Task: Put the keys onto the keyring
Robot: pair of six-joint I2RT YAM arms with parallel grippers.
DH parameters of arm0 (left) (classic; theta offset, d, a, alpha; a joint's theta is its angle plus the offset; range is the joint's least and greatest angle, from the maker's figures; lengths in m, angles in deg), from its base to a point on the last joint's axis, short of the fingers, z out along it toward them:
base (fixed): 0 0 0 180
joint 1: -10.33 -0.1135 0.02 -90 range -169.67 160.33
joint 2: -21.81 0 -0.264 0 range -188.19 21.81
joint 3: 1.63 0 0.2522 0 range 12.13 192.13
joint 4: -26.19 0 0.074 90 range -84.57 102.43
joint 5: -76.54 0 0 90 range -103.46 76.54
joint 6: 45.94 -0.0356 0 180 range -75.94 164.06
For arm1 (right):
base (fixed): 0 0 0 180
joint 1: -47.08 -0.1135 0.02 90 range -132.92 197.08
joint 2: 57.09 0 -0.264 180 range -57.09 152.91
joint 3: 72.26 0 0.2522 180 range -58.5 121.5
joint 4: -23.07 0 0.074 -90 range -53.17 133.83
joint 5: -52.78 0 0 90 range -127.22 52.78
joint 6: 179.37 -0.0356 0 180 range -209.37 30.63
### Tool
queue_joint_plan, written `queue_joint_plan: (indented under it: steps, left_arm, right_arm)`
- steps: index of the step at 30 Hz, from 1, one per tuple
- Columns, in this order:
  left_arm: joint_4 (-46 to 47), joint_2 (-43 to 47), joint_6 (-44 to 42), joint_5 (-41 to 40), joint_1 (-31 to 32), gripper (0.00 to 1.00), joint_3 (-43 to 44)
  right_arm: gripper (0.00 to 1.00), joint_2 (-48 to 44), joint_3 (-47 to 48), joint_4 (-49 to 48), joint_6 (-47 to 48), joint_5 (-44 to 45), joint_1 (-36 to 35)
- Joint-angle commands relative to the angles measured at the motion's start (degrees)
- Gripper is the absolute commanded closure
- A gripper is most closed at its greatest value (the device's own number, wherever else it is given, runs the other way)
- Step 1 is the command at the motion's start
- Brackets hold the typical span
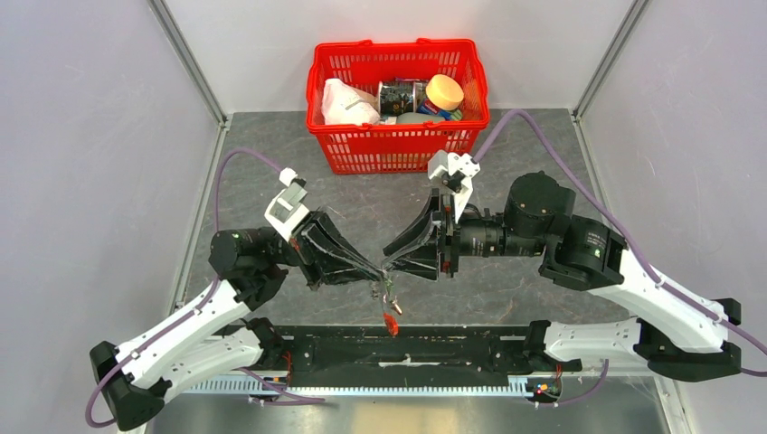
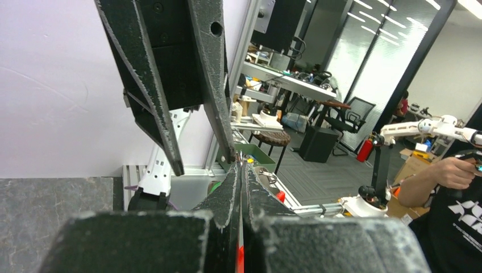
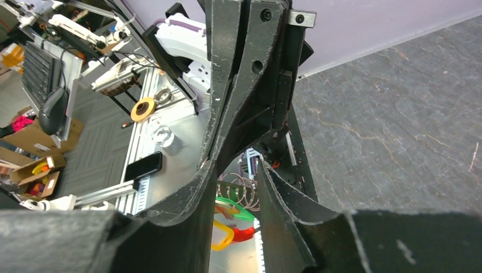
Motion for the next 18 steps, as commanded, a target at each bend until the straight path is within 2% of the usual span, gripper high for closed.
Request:
queue_joint_plan:
  steps: [1, 6, 18]
  left_arm:
    - [1.4, 1.2, -1.6, -3.9, 0.1, 0.98, 0.5]
    - [0.4, 1.8, -2.3, -4.3, 0.1, 0.98, 0.5]
    - [-0.4, 1.7, -3.1, -6.5, 0.1, 0.98, 0.3]
  right_arm:
    - [0.62, -0.9, -0.3, -4.7, -3.0, 0.4, -0.1]
    - [0.63, -2.8, -1.5, -5.2, -3.2, 3.8, -0.1]
    - [0.61, -6.7, -6.4, -10.5, -4.2, 2.9, -0.1]
